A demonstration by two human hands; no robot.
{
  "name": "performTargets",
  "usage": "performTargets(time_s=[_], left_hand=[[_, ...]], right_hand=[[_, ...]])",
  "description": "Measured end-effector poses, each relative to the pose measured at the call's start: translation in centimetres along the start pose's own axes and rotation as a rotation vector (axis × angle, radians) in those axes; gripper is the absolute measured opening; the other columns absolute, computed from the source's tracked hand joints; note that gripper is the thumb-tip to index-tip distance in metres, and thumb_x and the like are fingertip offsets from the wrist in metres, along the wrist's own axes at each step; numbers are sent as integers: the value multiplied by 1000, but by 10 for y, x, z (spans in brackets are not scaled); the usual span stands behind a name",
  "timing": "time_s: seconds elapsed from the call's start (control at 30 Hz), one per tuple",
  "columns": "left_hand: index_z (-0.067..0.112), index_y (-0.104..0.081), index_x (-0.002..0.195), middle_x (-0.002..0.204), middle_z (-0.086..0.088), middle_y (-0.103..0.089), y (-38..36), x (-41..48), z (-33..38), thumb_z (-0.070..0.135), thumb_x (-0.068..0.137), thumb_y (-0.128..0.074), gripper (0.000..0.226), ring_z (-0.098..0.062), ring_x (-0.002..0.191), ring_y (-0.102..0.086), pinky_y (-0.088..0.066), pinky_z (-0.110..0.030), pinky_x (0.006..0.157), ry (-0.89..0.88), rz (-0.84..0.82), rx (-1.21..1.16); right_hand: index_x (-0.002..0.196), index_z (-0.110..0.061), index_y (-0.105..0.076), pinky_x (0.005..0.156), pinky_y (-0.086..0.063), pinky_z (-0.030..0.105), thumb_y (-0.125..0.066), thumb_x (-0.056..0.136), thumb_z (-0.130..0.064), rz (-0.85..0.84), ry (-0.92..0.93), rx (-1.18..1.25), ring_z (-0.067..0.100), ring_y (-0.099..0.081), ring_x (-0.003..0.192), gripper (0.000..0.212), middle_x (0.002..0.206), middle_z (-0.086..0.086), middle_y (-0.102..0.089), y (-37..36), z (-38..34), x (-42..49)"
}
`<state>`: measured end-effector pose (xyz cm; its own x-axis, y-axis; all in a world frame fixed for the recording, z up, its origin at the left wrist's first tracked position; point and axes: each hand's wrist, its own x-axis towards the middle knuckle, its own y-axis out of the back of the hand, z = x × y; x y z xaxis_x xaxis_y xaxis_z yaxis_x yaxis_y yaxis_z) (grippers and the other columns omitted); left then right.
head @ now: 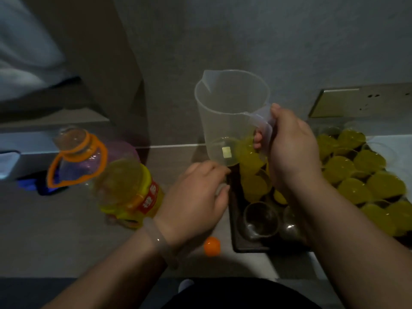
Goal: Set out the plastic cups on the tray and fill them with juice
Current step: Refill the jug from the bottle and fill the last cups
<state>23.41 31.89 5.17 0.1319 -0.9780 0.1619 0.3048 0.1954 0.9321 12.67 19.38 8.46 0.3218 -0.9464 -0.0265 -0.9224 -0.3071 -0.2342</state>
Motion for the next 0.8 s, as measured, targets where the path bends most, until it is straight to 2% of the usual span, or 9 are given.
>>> performTargets(time_s=[0.13, 0.3, 0.4, 0.47, 0.53, 0.63, 0.67, 0.8], left_hand=[[15, -61, 118, 111, -2, -60, 13, -26, -24, 32, 89, -44, 38, -22, 101, -56, -51, -38, 82, -148, -32, -15], [13, -61, 120, 115, -3, -58, 22, -49, -49, 26, 91, -52, 33, -23, 105, -53, -47, -40, 84, -413, -38, -3], [12, -63, 118, 114, -4, -59, 27, -60, -61, 23, 91, -54, 30, -25, 104, -54, -47, -40, 81, -525, -3, 10], [12, -64, 115, 114, -4, -59, 29, -69, -69, 22, 91, -55, 28, -25, 103, -55, -46, -37, 82, -567, 13, 2], [12, -64, 114, 114, -3, -60, 29, -76, -76, 23, 91, -56, 27, -24, 104, -55, -46, -36, 84, -577, 11, -13], [12, -64, 115, 115, -3, -59, 25, -82, -81, 22, 91, -56, 27, -24, 106, -54, -46, -40, 83, -564, -7, -29], [12, -64, 114, 115, -3, -59, 23, -83, -82, 22, 91, -56, 27, -24, 106, -54, -46, -40, 83, -562, -10, -25], [13, -64, 114, 115, -3, -59, 20, -84, -82, 22, 90, -56, 27, -24, 105, -54, -46, -38, 84, -540, 4, -7]], right_hand=[[49, -15, -62, 51, -42, 29, -43, 98, -23, 104, -40, 8, 12, -51, 48, 53, 50, 1, -56, -37, 13, -20], [70, -9, -61, 57, -46, 22, -41, 100, -29, 209, -97, -195, 6, -55, 51, 41, 50, -5, -59, -62, 33, -48], [71, -12, -60, 77, -51, 38, -42, 101, -27, 179, -95, -315, 17, -59, 69, 38, 64, -1, -60, -67, 47, -61], [74, -14, -59, 84, -50, 43, -42, 101, -24, 160, -87, -355, 22, -59, 77, 33, 73, 3, -62, -71, 56, -67], [82, -7, -60, 79, -48, 39, -42, 100, -16, 198, -60, -410, 22, -59, 77, 27, 80, 8, -63, -71, 62, -75], [81, -5, -59, 55, -39, 18, -40, 101, -17, 200, -62, -517, 3, -54, 64, 30, 70, 1, -58, -68, 70, -84], [81, -4, -59, 53, -38, 16, -38, 102, -19, 178, -68, -563, 1, -54, 61, 33, 67, 0, -56, -66, 73, -85], [85, -4, -62, 59, -41, 19, -39, 101, -18, 189, -166, -548, 19, -60, 75, 31, 70, 2, -58, -63, 76, -90]])
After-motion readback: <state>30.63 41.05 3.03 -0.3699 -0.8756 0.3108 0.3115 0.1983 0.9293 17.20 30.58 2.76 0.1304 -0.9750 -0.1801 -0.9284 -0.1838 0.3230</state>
